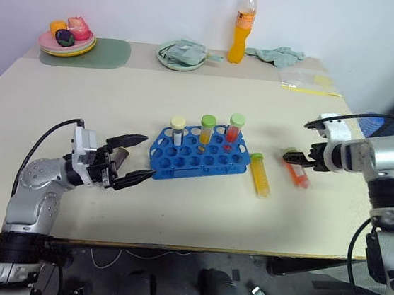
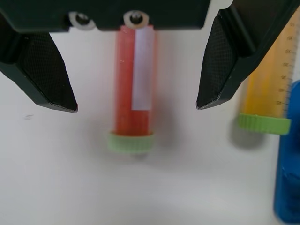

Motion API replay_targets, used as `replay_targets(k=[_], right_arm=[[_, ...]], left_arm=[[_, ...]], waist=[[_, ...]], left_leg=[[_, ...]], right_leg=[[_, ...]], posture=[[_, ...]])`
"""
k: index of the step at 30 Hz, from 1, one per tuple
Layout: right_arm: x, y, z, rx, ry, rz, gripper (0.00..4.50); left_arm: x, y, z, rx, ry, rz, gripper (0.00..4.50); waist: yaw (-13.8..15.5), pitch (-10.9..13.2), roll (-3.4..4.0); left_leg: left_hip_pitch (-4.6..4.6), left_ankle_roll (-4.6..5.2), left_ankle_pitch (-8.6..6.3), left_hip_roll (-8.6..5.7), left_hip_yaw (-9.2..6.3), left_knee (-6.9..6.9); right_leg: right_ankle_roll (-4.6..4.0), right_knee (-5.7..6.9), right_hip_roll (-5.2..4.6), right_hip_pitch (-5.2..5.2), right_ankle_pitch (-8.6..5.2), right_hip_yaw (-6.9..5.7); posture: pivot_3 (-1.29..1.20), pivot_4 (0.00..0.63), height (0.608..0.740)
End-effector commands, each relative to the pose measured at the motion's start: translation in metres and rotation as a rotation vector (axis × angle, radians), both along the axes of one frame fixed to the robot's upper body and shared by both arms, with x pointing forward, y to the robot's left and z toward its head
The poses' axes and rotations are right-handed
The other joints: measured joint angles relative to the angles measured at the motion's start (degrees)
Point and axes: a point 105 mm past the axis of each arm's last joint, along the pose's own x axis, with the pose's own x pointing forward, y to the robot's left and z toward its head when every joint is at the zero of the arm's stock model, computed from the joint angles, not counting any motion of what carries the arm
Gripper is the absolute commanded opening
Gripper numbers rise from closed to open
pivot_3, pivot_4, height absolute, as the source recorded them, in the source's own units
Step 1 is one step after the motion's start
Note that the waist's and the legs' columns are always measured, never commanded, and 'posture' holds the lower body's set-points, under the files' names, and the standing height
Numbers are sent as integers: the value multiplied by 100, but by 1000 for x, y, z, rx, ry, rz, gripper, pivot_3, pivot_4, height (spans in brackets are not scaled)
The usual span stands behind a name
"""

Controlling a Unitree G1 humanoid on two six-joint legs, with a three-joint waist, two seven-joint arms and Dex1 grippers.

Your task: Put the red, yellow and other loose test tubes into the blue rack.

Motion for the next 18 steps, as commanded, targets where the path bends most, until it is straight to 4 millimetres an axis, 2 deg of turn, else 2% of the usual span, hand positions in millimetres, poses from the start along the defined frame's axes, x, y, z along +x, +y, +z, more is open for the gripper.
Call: replay_targets(k=[1, 6, 12, 15, 18], right_arm=[[9, -2, 11, -23, -19, 6, 4500], [12, 8, -2, -25, 35, 54, 4500], [13, 8, -12, -42, 62, 70, 4500], [10, 7, -18, -39, 79, 70, 3627], [12, 6, -11, -20, 51, 54, 2078]], left_arm=[[-8, 2, 16, -21, -47, 28, 4461], [-15, -1, 22, -38, -40, 59, 4461], [-16, -6, 26, -38, -40, 72, 4461], [-16, -9, 27, -29, -44, 73, 4500], [-14, -12, 29, -29, -47, 67, 4500]], waist=[[-6, 0, 0], [-16, 1, 1], [-7, 1, 1], [-11, 1, 1], [-11, 1, 2]], left_leg=[[0, 0, 0, -1, 0, 0], [3, 0, 0, 0, -1, -1], [2, 0, 0, -2, 0, 0], [3, 0, 0, -1, -1, 0], [2, 0, 0, -1, -1, 0]], right_leg=[[0, 1, -1, 0, 0, 0], [-1, 2, 2, 0, 0, 0], [-1, 1, 0, 1, -1, 0], [-4, 1, 2, 1, -2, 0], [-4, 1, 2, 1, -2, 0]], posture=[[0, 150, 740], [0, 150, 740], [0, 150, 740], [0, 150, 740], [0, 150, 740]])
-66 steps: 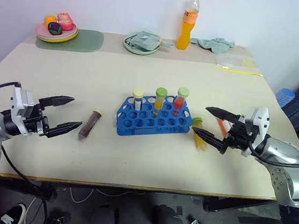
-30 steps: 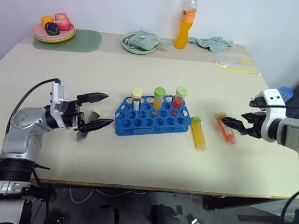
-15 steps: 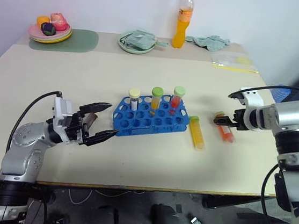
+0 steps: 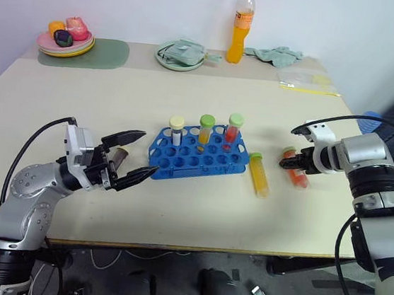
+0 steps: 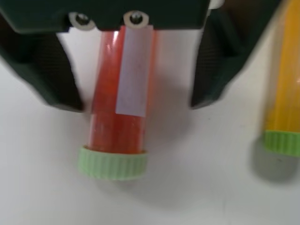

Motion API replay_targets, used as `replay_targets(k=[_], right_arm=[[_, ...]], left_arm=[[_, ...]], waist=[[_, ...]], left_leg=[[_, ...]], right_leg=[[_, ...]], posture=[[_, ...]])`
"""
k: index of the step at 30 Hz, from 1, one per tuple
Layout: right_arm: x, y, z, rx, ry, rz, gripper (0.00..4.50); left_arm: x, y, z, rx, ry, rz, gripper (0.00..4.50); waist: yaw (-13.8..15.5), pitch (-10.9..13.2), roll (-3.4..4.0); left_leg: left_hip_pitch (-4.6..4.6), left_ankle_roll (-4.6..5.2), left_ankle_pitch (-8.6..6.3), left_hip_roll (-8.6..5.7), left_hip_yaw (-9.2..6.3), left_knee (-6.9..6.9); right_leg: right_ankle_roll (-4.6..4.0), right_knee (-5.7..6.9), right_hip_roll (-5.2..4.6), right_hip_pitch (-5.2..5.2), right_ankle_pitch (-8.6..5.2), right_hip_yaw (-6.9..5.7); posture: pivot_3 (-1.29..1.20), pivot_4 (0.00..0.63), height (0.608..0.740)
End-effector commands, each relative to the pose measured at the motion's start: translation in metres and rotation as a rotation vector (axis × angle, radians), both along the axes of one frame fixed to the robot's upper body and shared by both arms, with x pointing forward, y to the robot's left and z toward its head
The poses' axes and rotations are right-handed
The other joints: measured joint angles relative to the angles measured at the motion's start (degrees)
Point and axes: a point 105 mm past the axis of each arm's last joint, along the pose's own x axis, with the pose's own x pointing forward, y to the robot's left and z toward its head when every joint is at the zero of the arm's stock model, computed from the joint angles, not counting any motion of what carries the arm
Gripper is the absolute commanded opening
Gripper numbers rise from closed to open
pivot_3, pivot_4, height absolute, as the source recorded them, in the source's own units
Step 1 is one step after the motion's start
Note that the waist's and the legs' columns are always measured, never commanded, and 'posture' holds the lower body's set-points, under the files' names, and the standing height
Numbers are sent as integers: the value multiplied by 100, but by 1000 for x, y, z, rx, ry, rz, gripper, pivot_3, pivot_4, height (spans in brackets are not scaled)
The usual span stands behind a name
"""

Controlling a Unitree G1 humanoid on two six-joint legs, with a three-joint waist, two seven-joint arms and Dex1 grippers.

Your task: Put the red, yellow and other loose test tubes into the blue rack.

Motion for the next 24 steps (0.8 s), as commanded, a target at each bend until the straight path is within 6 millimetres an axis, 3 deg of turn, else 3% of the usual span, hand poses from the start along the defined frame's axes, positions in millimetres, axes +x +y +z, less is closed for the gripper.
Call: replay_targets(k=[1, 2, 3, 7, 10, 16, 20, 24], right_arm=[[5, 0, 15, 21, -51, -13, 1594], [6, -1, 18, 22, -72, -16, 1049], [8, 1, 23, 47, -97, -12, 783], [7, 21, 51, 114, -283, 137, 783], [-6, 39, 82, 262, -523, 228, 783], [-46, 60, 119, 450, -932, 271, 783], [-62, 91, 116, 576, -1127, 194, 783], [-60, 122, 101, 489, -1199, 220, 783]], left_arm=[[-1, -7, 12, 9, -42, -22, 4500], [0, -7, 13, 9, -42, -24, 4500], [1, -8, 13, 11, -42, -28, 4500], [7, -8, 17, 16, -45, -38, 4500], [11, -6, 20, 21, -50, -43, 4500], [17, -2, 22, 31, -45, -54, 4500], [24, 1, 23, 31, -40, -56, 4500], [29, 4, 24, 39, -42, -61, 4500]], waist=[[0, 0, 1], [1, 1, 1], [1, 1, 2], [7, 1, 2], [17, 1, 1], [1, 1, 2], [-20, -2, -3], [-15, 2, 4]], left_leg=[[0, 0, 0, 0, 0, 0], [0, 0, 0, 0, 0, 0], [0, 0, 0, 0, 0, 0], [-1, 0, 0, 0, -1, -1], [-4, 0, 0, 0, -11, -6], [-2, 0, 0, 0, -16, -6], [4, 0, 0, 6, -24, -11], [2, -1, 1, 3, -19, -8]], right_leg=[[0, 0, 0, 0, 0, 0], [0, 0, 1, 0, 0, 0], [0, 0, 1, 0, 0, 0], [5, -1, 1, 0, 3, 0], [16, -2, 3, 1, 8, -5], [20, 0, 4, 3, 9, -8], [20, 6, 15, 3, 9, -11], [11, 5, 9, 3, 4, -10]], posture=[[0, 150, 740], [0, 150, 740], [0, 150, 740], [0, 150, 740], [0, 150, 740], [0, 150, 740], [0, 150, 740], [0, 150, 740]])
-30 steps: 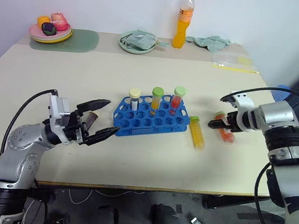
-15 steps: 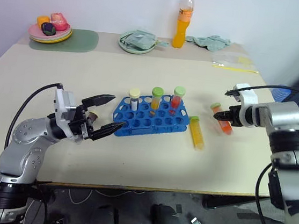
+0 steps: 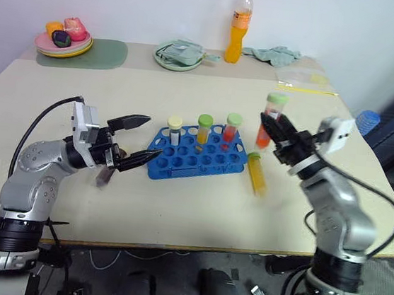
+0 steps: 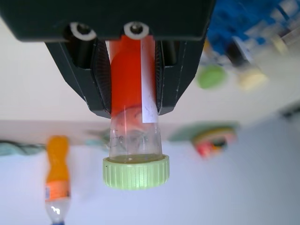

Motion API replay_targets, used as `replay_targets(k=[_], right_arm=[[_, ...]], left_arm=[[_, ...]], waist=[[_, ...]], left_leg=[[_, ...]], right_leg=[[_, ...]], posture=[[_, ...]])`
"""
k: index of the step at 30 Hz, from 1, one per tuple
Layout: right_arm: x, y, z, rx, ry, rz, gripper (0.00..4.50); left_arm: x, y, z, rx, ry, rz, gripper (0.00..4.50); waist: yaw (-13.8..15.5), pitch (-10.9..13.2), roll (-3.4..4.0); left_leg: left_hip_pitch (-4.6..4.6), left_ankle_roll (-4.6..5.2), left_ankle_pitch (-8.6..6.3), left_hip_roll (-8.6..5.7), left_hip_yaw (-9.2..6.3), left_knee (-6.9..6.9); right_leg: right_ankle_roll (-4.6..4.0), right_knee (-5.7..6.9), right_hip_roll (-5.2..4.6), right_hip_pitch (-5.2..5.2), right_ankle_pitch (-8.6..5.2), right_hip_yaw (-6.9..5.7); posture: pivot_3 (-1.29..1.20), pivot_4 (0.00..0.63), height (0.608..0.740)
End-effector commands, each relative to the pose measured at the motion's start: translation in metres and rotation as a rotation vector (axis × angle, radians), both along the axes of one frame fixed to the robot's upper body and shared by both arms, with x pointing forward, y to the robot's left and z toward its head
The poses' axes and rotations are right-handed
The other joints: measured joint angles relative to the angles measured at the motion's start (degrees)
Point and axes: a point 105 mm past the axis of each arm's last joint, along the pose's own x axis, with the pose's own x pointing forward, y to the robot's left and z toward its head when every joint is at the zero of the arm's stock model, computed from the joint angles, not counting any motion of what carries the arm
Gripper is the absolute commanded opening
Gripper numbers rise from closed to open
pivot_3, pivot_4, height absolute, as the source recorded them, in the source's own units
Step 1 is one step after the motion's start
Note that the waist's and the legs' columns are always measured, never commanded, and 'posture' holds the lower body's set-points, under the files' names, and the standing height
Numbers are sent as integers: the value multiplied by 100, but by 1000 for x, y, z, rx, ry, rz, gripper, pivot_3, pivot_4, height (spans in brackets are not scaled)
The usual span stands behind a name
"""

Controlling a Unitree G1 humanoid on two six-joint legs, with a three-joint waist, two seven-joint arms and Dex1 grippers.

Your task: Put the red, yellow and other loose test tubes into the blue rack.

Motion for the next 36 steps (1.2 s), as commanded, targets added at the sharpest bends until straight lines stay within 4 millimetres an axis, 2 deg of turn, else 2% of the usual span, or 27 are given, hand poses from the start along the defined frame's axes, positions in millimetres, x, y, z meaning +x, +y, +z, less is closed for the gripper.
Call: replay_targets(k=[1, 3, 6, 12, 20, 28, 36], right_arm=[[-2, 21, 11, -114, -179, -53, 783], [3, 29, 1, -140, -210, -77, 783], [10, 27, -8, -115, -223, -139, 783], [7, 39, -33, -140, -214, -112, 783], [8, 37, -42, -170, -230, -124, 783], [1, 50, -58, -167, -215, -99, 783], [5, 47, -59, -175, -223, -127, 783]], left_arm=[[2, 4, 8, 21, -40, -2, 4500], [3, 5, 8, 20, -38, -2, 4500], [1, 6, 7, 27, -38, -5, 4500], [-3, 12, 6, 33, -32, 7, 4500], [-7, 10, 6, 31, -26, 15, 4500], [-6, 6, 15, 41, -29, 9, 4500], [-3, 6, 13, 43, -22, 1, 4500]], waist=[[4, 0, 0], [4, -1, -2], [16, -1, -1], [18, -1, -2], [13, -1, -1], [14, -1, -1], [14, -1, -2]], left_leg=[[0, 0, 0, -1, 2, 1], [0, 0, 0, -1, 2, 0], [0, 0, 0, -1, 2, 0], [0, -1, 1, -1, 4, 0], [1, -1, 1, -1, 3, 0], [1, -1, 1, -1, 3, 0], [2, -1, 1, -1, 3, 0]], right_leg=[[-4, -2, -1, 0, -2, 0], [-10, -4, -2, 0, -6, 0], [-11, -3, -2, 0, -6, 0], [-13, -3, -6, 0, -7, 1], [-14, -2, -5, 0, -7, 1], [-14, -1, -5, 0, -8, 1], [-15, -2, -5, 1, -8, 1]], posture=[[0, 150, 740], [0, 150, 740], [0, 150, 740], [0, 150, 740], [0, 150, 740], [0, 150, 740], [0, 150, 740]])
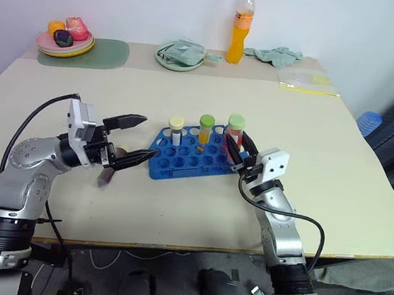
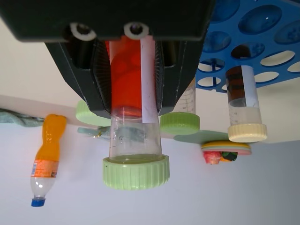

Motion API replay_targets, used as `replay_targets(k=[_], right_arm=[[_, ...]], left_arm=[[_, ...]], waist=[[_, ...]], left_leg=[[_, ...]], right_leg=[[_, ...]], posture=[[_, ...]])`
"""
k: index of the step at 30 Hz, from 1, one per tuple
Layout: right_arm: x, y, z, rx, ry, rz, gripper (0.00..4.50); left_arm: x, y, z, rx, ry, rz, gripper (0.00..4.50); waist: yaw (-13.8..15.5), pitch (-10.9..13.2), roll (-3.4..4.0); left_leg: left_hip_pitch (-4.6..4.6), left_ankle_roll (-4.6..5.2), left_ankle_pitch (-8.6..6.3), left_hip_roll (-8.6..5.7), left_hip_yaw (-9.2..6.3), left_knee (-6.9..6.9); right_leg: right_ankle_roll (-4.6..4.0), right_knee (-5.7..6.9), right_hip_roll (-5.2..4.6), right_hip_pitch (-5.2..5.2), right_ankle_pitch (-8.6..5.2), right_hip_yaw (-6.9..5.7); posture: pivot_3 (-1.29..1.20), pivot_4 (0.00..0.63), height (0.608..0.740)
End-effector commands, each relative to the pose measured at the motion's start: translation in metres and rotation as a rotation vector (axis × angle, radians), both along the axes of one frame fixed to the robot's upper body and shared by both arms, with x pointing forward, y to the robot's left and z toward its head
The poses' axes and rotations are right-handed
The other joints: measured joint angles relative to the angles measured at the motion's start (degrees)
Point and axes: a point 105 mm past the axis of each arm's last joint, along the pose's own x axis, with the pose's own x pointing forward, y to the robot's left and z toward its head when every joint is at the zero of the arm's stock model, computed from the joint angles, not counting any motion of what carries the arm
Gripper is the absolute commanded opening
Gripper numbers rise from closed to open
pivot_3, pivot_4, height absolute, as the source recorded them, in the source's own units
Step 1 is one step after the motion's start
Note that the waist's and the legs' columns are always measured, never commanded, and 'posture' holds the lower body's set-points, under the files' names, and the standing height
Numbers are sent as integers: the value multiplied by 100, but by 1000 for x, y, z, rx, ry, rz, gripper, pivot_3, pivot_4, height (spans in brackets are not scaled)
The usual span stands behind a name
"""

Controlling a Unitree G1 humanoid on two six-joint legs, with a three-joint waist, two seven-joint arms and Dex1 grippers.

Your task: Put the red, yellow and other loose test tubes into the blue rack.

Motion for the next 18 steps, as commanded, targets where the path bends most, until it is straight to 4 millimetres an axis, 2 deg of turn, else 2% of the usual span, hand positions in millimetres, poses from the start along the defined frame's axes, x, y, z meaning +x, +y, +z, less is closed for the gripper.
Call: replay_targets(k=[1, 9, 18], right_arm=[[3, -3, 3, -5, -25, -18, 783], [9, -13, 1, -6, -20, -52, 783], [8, -18, -6, 105, 37, -43, 783]], left_arm=[[-1, 0, 11, -1, -44, -12, 4500], [-2, 3, 6, -3, -36, -16, 4500], [-3, 6, 4, 0, -35, -10, 4500]], waist=[[0, 0, 0], [3, -1, -1], [4, -1, -1]], left_leg=[[0, 0, 0, 0, 0, 0], [0, 0, 0, 0, 0, 0], [1, 0, 0, 0, -1, 1]], right_leg=[[0, 0, 0, 0, 0, 0], [0, 0, -1, 2, 0, 0], [0, 0, 0, 2, 0, 0]], posture=[[0, 150, 740], [0, 150, 740], [0, 150, 740]])
